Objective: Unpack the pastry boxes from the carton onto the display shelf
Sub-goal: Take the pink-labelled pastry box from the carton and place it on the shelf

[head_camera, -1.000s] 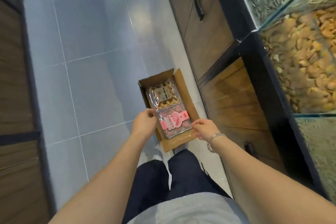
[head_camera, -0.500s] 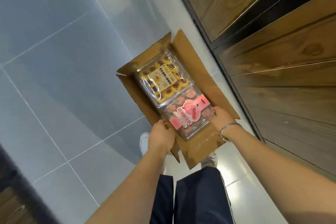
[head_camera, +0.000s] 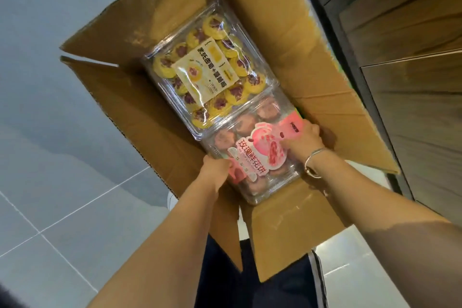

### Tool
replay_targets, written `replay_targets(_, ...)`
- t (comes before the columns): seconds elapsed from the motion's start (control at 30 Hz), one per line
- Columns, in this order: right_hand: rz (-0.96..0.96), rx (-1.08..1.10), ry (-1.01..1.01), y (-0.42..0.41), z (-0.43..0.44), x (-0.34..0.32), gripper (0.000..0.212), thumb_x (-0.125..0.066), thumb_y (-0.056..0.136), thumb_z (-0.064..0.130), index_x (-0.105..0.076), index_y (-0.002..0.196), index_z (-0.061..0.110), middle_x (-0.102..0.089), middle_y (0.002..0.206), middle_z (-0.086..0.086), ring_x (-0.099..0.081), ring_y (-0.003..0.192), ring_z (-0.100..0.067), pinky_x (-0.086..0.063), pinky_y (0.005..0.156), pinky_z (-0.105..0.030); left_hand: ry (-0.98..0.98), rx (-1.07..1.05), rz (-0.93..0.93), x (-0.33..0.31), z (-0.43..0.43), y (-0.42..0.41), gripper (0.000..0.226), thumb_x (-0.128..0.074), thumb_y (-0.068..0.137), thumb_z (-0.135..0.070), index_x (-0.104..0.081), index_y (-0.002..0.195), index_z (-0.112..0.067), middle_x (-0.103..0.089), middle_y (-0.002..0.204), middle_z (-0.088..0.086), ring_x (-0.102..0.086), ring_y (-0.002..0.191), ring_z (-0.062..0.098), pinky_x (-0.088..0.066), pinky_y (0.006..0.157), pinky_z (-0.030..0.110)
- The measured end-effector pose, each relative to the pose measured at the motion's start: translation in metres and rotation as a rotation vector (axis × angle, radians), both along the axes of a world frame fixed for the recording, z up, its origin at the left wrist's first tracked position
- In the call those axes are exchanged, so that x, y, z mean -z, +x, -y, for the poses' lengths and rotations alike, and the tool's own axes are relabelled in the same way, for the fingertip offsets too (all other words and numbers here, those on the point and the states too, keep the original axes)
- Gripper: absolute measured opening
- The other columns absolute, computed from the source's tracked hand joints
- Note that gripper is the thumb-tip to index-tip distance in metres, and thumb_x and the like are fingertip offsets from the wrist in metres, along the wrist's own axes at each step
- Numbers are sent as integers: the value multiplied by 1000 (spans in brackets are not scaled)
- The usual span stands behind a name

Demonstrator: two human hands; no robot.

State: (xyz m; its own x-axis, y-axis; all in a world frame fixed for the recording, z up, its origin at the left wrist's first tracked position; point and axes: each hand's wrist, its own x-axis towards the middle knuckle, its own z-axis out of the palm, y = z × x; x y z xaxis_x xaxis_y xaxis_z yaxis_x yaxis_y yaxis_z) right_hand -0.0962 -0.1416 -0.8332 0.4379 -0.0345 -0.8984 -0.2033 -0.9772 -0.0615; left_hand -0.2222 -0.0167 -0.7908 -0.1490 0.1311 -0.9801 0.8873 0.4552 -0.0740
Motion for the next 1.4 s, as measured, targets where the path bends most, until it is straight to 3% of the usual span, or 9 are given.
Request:
replay_targets(0.17,44,37,59,-7,9,3,70,-72,73,30,-35,126,3,-39,132,-17,-43,122,-33,-37,102,-45,111,-241,-9,16,11,0,72,-66,85,-5,-20,141,-2,-54,96,8,-49,90,21,-38,67,27)
replay_targets(0.37,18,275,175,6,18,-46,35,-72,78,18,-41,93,11,-48,77,0,-50,78,-19,-37,53,-27,82,-312,-4,-32,12,-9,61,-66,84,-8,-30,133,-8,-55,101,13,-52,70,15,-43,55,27)
replay_targets(0.5,2,479,233,1,23,-106,27,-67,83,10,-45,99,12,-57,90,-7,-57,75,-19,-48,63,-29,93,-395,81,-81,14,-10,59,-65,82,-1,-31,127,-14,-60,96,10,-63,79,24,-55,69,39)
replay_targets(0.6,-44,564,258,2,27,-168,17,-64,86,13,-57,100,7,-63,92,-9,-61,84,-24,-52,80,-37,143,-397,181,-140,5,0,52,-68,83,-6,-32,119,-17,-61,92,7,-64,68,19,-54,48,27)
replay_targets(0.7,-74,711,337,3,23,-225,22,-62,89,20,-60,106,7,-65,91,-11,-62,73,-21,-55,65,-32,215,-300,266,-193,-10,13,48,-72,81,-19,-41,117,-16,-63,94,7,-60,62,14,-43,35,16)
replay_targets(1.03,-124,752,492,14,-12,-428,31,-59,85,48,-63,88,18,-69,70,-1,-64,64,-18,-54,58,-30,347,-80,421,-400,-73,35,28,-62,85,-44,-61,71,-20,-66,76,3,-63,71,21,-53,63,26)
replay_targets(1.13,-123,668,573,2,-28,-473,26,-60,85,44,-63,85,18,-69,70,-2,-64,66,-19,-57,70,-38,345,-163,475,-432,-83,9,27,-60,89,-38,-59,72,-16,-63,73,3,-58,61,14,-47,46,16)
replay_targets(1.23,-128,578,635,-24,-44,-506,14,-61,88,28,-64,92,16,-69,81,-5,-64,75,-21,-54,85,-43,352,-217,482,-450,-95,-29,42,-61,85,-50,-65,91,-9,-68,86,8,-64,68,19,-50,54,22)
replay_targets(1.4,-196,530,655,-98,-74,-541,23,-61,88,27,-62,104,11,-71,95,-9,-69,73,-21,-58,65,-34,386,-461,484,-485,-138,-116,40,-63,81,-53,-65,93,-15,-70,98,8,-66,73,20,-54,68,33)
